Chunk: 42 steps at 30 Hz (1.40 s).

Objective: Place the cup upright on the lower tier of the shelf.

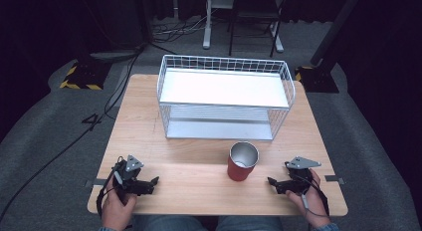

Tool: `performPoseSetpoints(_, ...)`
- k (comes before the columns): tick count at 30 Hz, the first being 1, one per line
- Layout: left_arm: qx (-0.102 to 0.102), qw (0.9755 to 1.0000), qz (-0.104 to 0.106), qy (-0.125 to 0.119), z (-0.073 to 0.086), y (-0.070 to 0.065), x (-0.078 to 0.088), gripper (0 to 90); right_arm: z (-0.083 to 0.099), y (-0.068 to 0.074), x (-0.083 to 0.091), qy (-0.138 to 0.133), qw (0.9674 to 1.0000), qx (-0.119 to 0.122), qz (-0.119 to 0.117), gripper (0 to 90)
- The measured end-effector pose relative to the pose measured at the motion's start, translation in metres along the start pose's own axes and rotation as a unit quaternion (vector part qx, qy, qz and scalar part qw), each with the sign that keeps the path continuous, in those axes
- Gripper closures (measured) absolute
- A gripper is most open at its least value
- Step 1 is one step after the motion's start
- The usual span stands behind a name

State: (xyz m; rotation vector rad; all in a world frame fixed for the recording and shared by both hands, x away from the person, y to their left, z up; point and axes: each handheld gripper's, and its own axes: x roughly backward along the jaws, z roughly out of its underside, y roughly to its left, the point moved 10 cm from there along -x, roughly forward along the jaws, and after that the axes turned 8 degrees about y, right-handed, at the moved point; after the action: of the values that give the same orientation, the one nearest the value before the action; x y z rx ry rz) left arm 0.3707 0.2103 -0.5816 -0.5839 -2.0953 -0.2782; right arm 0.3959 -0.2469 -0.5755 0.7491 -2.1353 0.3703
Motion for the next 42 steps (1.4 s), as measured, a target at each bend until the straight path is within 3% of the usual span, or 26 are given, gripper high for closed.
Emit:
performPoseSetpoints(7, 0.0, 1.0, 0.0, 0.0, 0.0, 0.0, 0.0, 0.0, 0.002, 0.004, -0.001, 0.007, 0.9997, 0.02, -0.016, 0.4)
performPoseSetpoints(19, 0.0, 1.0, 0.0, 0.0, 0.0, 0.0, 0.0, 0.0, 0.004, 0.004, 0.001, 0.007, 0.9997, 0.017, -0.013, 0.2)
performPoseSetpoints(21, 0.0, 1.0, 0.0, 0.0, 0.0, 0.0, 0.0, 0.0, 0.005, 0.003, 0.002, 0.006, 0.9998, 0.012, -0.013, 0.2)
performPoseSetpoints(26, 0.0, 1.0, -0.001, 0.0, 0.0, 0.0, 0.0, 0.0, 0.003, 0.002, 0.005, -0.011, 0.9987, -0.039, -0.031, 0.0)
performPoseSetpoints(28, 0.0, 1.0, -0.001, 0.0, 0.0, 0.0, 0.0, 0.0, 0.003, 0.001, 0.006, -0.013, 0.9986, -0.041, -0.031, 0.0)
performPoseSetpoints(31, 0.001, 1.0, 0.0, 0.001, 0.0, 0.0, 0.0, 0.0, 0.0, 0.005, 0.01, -0.032, 0.9973, -0.049, -0.044, 0.0)
performPoseSetpoints(35, 0.005, 1.0, -0.001, 0.0, -0.002, -0.001, -0.001, 0.0, -0.01, 0.017, 0.021, -0.078, 0.9953, -0.028, -0.049, 0.0)
performPoseSetpoints(37, 0.007, 1.0, -0.004, 0.001, -0.003, -0.001, -0.002, 0.0, -0.012, 0.02, 0.023, -0.086, 0.9946, -0.027, -0.051, 0.0)
performPoseSetpoints(42, 0.009, 0.9999, -0.005, -0.002, -0.005, -0.001, -0.003, 0.0, -0.025, 0.036, 0.035, -0.13, 0.9887, -0.021, -0.071, 0.0)
